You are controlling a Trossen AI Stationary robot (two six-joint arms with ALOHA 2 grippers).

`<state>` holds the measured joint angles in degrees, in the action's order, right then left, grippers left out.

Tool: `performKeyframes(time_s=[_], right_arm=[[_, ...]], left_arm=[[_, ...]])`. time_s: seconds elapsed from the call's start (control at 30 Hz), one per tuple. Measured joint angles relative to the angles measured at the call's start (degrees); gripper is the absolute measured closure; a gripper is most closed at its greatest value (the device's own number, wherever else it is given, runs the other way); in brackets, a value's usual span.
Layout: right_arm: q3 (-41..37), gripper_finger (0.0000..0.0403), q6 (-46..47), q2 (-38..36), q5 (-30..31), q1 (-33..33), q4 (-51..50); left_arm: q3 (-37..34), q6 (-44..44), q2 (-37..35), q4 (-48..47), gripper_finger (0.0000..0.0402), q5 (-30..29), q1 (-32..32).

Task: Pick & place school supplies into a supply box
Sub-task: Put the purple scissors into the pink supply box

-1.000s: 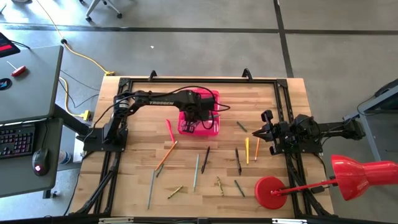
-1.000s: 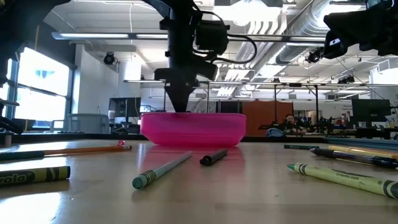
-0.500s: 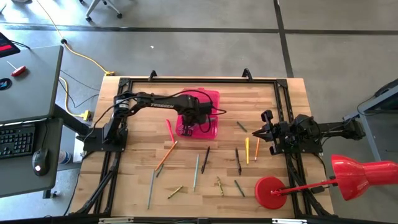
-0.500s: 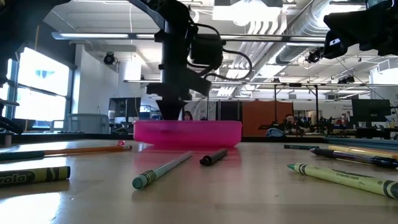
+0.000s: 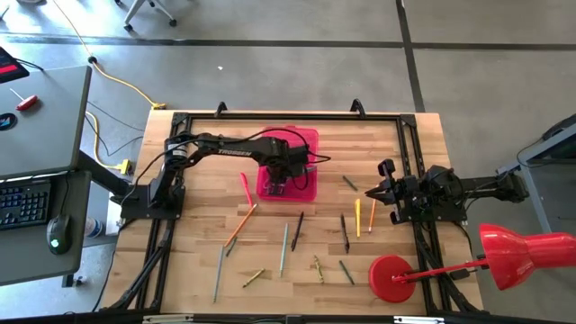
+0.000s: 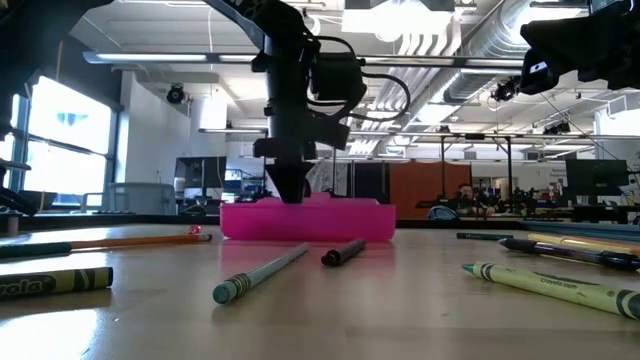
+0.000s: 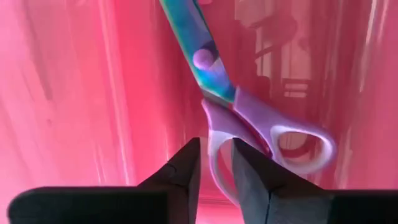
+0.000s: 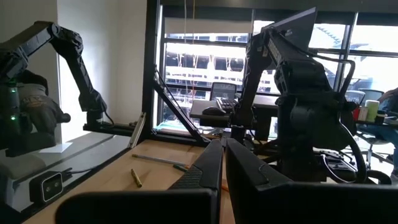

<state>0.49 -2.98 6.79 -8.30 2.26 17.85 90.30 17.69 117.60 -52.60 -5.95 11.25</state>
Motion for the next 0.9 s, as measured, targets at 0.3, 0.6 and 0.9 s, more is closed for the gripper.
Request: performKeyframes(time_s=[0.3,0.6,0.9], right_arm=[[0.00,0.0402,0.01,0.00,0.00,0.00,0.00],[0.00,0.0402,0.00,0.00,0.00,0.00,0.00],[0.00,0.0402,0.00,0.00,-0.01,0.00,0.00]], left_arm=[[0.00,0.00,0.00,0.33,0.0275,0.96,0.00],[0.00,-0.05,0.00,-1.21,0.0286,6.93,-0.04],[-0.10,-0.45,1.12,-4.59,0.0285,6.49,0.00]])
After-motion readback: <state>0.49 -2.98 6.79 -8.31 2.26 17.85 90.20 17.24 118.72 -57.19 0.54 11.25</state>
